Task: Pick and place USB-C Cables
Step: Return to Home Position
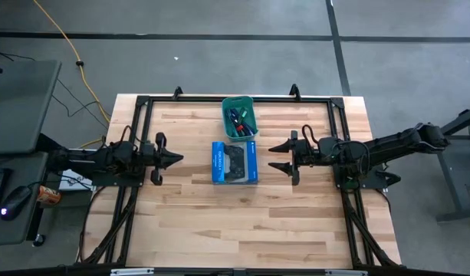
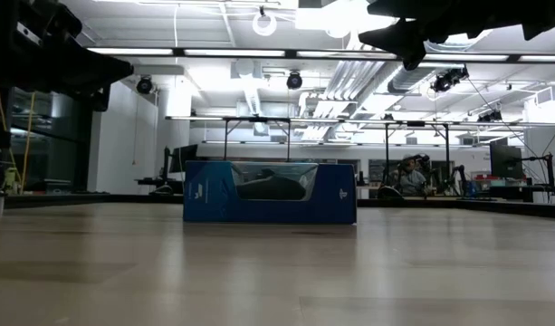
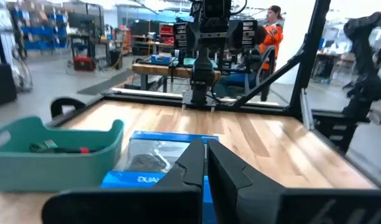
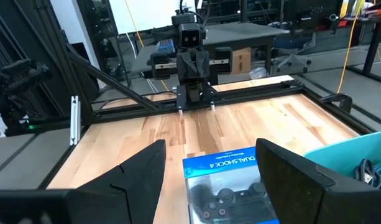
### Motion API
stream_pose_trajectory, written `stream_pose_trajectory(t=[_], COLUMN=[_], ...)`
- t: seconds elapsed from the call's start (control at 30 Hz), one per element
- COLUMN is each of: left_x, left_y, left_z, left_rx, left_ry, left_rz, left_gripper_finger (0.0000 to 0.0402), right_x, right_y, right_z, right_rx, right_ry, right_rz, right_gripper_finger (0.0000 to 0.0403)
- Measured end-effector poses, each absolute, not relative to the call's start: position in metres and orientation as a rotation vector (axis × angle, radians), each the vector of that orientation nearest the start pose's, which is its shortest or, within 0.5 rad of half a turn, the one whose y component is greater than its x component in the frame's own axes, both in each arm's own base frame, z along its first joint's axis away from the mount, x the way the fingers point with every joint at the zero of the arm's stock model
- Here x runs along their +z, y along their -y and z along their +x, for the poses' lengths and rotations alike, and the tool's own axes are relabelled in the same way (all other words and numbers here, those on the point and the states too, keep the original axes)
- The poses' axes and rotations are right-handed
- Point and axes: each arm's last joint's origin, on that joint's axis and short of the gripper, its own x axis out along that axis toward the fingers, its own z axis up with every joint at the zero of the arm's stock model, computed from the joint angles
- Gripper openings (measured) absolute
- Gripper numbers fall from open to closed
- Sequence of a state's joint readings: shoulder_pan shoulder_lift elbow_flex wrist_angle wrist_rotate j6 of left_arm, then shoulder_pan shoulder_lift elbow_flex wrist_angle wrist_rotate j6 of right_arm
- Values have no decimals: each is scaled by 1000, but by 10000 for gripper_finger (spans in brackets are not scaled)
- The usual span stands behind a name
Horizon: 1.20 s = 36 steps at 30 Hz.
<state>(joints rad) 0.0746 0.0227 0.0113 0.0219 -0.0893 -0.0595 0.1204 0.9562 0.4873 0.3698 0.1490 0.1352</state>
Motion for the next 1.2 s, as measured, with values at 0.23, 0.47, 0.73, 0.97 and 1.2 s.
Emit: stream_pose_trajectory(t=[0.23,0.47,0.73,0.97,1.2], left_x=[168,168,168,168,168], left_y=[-9,-9,-10,-10,-10], left_z=[98,98,98,98,98], left_rx=[156,157,159,159,159], left_ry=[21,22,22,22,22], left_rz=[-144,-146,-146,-146,-146], left_gripper_finger=[1,3,3,3,3], right_x=[253,260,265,254,227], right_y=[-20,-19,-15,-11,-6], right_z=[208,200,184,159,125], right_rx=[-37,-45,-123,-166,-174], right_ry=[-95,-65,-96,-119,-4], right_rz=[102,86,30,43,94], right_gripper_finger=[233,145,23,6,1])
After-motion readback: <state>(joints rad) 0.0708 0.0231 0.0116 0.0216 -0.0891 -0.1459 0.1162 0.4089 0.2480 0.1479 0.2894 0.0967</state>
